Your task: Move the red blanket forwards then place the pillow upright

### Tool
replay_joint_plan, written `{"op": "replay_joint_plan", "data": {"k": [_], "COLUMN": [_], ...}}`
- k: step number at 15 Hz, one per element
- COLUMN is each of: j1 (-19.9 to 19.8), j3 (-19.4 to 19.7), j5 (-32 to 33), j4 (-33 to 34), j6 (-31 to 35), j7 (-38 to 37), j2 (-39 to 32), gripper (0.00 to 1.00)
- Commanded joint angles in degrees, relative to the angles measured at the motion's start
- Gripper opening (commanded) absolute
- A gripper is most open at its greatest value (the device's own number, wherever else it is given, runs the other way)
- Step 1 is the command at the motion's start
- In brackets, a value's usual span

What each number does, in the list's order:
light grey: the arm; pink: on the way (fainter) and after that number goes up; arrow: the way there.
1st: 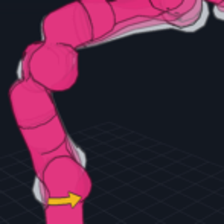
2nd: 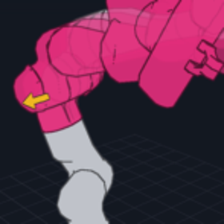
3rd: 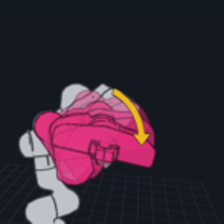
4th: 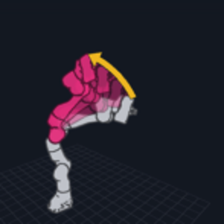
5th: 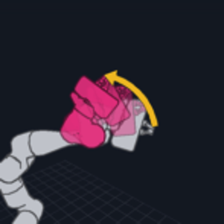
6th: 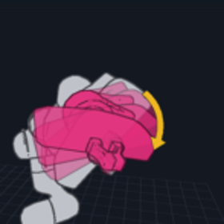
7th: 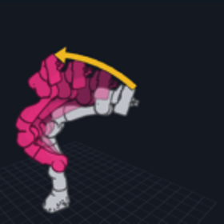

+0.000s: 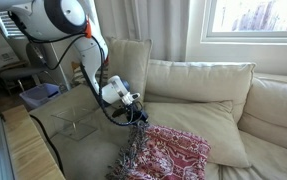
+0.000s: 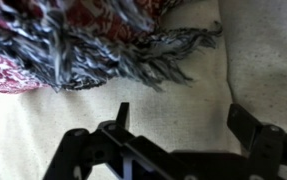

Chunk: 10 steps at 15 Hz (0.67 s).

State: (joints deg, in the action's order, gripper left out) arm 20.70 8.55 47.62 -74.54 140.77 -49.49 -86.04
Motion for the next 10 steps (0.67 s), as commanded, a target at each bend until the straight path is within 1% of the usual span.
{"op": "replay_joint_plan", "data": {"k": [1,4,6,7,8,10], "j1": [-0.33,-0.61,-0.14,0.03,0.43,0.7], "j3": [-0.78,-1.22,-0.76,-0.52,-0.11,0.29], "j5": [-1.58,-2.27,-2.57,-2.67,-2.84,-2.99], "j4": [-1.4,-2.2,-2.51,-2.65,-2.75,-3.03], "j6": [-0.37,0.86,1.06,1.21,0.86,0.82], "j7": [3.73,5.65,4.94,4.25,3.14,2.58], "j2": [0.01,0.02,0.02,0.02,0.02,0.05], "gripper": [1.0,1.0,1.0,0.86,0.74,0.57]}}
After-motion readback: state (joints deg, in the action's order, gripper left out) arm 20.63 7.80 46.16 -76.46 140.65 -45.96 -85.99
